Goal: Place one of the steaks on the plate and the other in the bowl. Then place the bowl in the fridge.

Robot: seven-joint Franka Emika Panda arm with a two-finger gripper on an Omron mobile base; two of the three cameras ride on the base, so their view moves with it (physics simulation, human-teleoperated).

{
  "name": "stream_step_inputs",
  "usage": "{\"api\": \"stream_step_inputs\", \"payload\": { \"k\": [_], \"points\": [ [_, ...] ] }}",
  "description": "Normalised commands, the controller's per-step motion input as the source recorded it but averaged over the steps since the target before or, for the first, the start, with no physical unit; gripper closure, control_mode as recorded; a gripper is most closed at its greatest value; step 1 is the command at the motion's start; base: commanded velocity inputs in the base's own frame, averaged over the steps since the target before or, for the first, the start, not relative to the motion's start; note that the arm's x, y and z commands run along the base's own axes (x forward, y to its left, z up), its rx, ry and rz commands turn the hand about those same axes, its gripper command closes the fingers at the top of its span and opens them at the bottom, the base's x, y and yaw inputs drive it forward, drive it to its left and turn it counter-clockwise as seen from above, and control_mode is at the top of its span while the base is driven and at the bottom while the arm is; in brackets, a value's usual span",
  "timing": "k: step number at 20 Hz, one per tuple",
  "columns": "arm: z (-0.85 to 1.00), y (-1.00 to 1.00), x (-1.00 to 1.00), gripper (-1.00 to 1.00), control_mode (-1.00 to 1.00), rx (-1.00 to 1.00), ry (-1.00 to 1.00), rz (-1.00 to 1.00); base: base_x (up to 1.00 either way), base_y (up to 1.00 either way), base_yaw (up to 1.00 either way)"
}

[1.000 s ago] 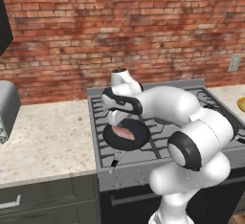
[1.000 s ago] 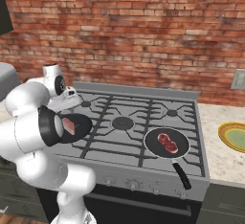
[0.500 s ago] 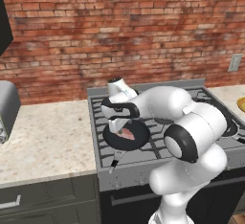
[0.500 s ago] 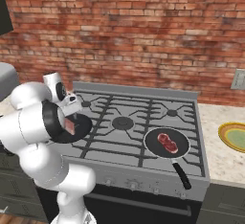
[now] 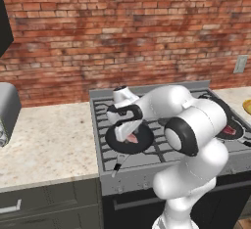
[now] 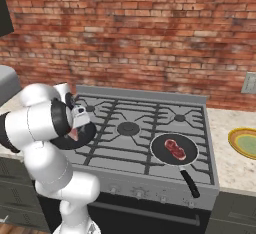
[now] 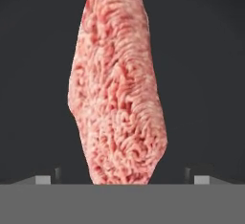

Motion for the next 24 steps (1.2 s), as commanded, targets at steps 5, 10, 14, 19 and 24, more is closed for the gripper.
{"api": "stream_step_inputs", "payload": {
  "k": [5, 10, 14, 19, 24],
  "points": [
    [-0.14, -0.02, 0.00, -1.00, -1.00, 0.00, 0.05, 0.00, 0.00, 0.00, 0.00],
    [-0.21, 0.00, 0.00, -1.00, -1.00, 0.00, 0.02, 0.00, 0.00, 0.00, 0.00],
    [-0.16, 0.00, 0.00, 1.00, -1.00, 0.00, 0.00, 0.00, 0.00, 0.00, 0.00],
    [-0.01, 0.03, 0.00, 1.00, -1.00, 0.00, 0.00, 0.00, 0.00, 0.00, 0.00],
    [0.08, 0.01, -0.13, 1.00, -1.00, 0.00, -0.03, 0.00, 0.00, 0.00, 0.00]
  ]
}}
